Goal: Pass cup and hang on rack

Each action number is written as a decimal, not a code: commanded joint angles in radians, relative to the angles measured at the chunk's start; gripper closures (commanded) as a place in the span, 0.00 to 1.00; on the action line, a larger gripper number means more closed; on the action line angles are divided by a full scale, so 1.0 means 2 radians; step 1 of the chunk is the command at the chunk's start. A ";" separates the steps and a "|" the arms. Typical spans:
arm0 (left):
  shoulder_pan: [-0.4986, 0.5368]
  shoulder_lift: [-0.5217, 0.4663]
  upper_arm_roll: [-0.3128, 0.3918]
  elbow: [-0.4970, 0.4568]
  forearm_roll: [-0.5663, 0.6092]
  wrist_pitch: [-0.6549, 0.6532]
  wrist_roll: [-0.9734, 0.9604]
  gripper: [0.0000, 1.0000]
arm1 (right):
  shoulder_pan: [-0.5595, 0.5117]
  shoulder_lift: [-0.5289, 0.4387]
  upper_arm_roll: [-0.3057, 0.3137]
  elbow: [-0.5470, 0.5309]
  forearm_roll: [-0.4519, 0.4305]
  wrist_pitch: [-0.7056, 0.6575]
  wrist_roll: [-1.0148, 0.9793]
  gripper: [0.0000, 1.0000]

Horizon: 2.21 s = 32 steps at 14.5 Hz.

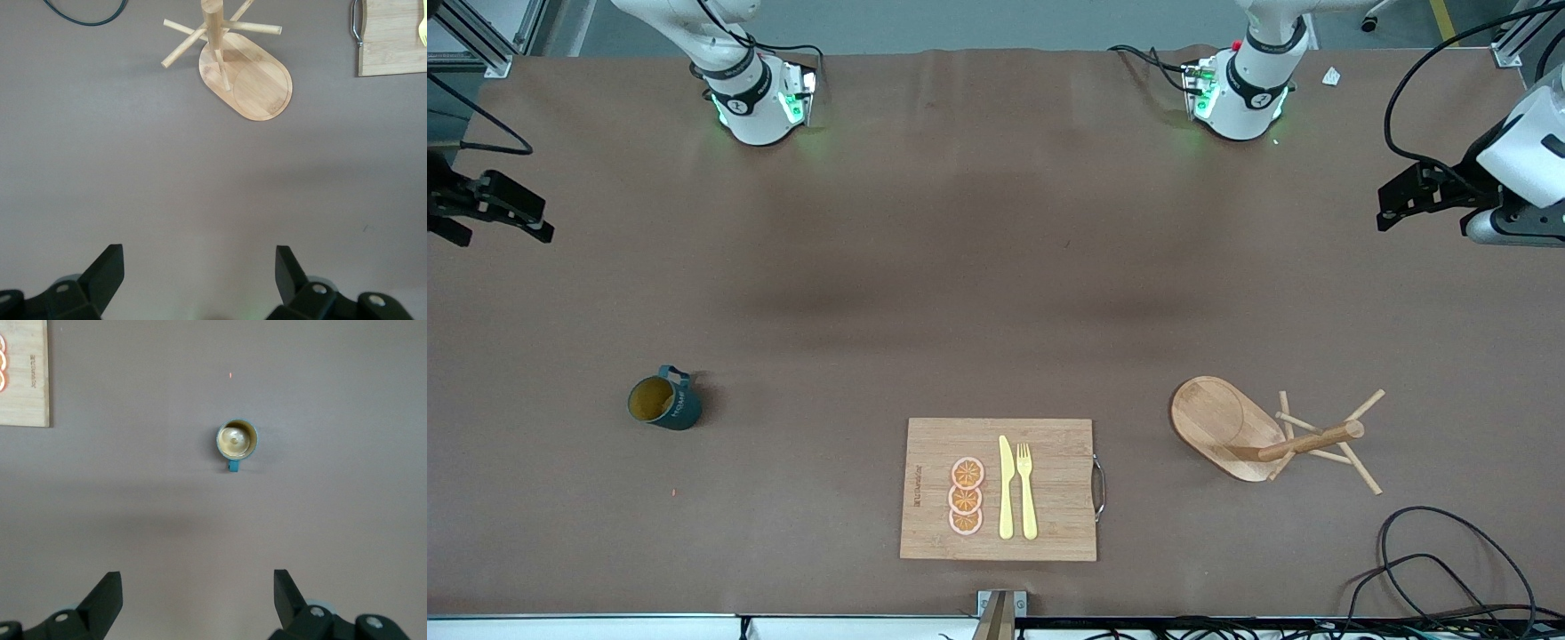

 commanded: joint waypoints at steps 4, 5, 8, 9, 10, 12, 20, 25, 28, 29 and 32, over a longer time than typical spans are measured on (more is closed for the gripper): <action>0.001 0.010 0.000 0.017 0.001 -0.010 0.003 0.00 | 0.038 0.052 0.002 -0.004 0.003 0.065 0.007 0.00; 0.000 0.010 0.000 0.017 0.001 -0.010 0.003 0.00 | 0.036 0.065 0.002 -0.005 0.003 0.075 0.020 0.00; 0.001 0.010 0.000 0.017 0.001 -0.010 0.005 0.00 | 0.027 0.108 0.001 -0.006 0.003 0.103 0.068 0.00; 0.001 0.010 0.000 0.017 0.000 -0.010 0.005 0.00 | 0.023 0.124 0.001 -0.007 0.003 0.115 0.088 0.00; 0.001 0.010 0.001 0.016 0.000 -0.010 0.005 0.00 | 0.020 0.139 0.001 -0.006 0.003 0.122 0.106 0.00; 0.001 0.010 0.001 0.016 0.000 -0.010 0.004 0.00 | 0.010 0.164 0.001 -0.007 0.003 0.135 0.146 0.00; 0.001 0.010 0.001 0.016 -0.001 -0.010 0.006 0.00 | -0.024 0.260 0.001 -0.007 0.015 0.223 0.189 0.00; 0.002 0.010 0.001 0.016 -0.002 -0.010 0.006 0.00 | -0.021 0.304 0.001 -0.007 0.036 0.257 0.190 0.00; 0.002 0.010 0.001 0.016 -0.002 -0.010 0.006 0.00 | -0.017 0.322 0.000 -0.007 0.036 0.273 0.198 0.00; 0.001 0.010 0.001 0.016 -0.002 -0.010 0.006 0.00 | -0.017 0.326 0.000 -0.007 0.035 0.274 0.199 0.02; 0.002 0.010 0.001 0.016 -0.002 -0.010 0.006 0.00 | -0.017 0.333 0.000 -0.007 0.029 0.281 0.192 0.55</action>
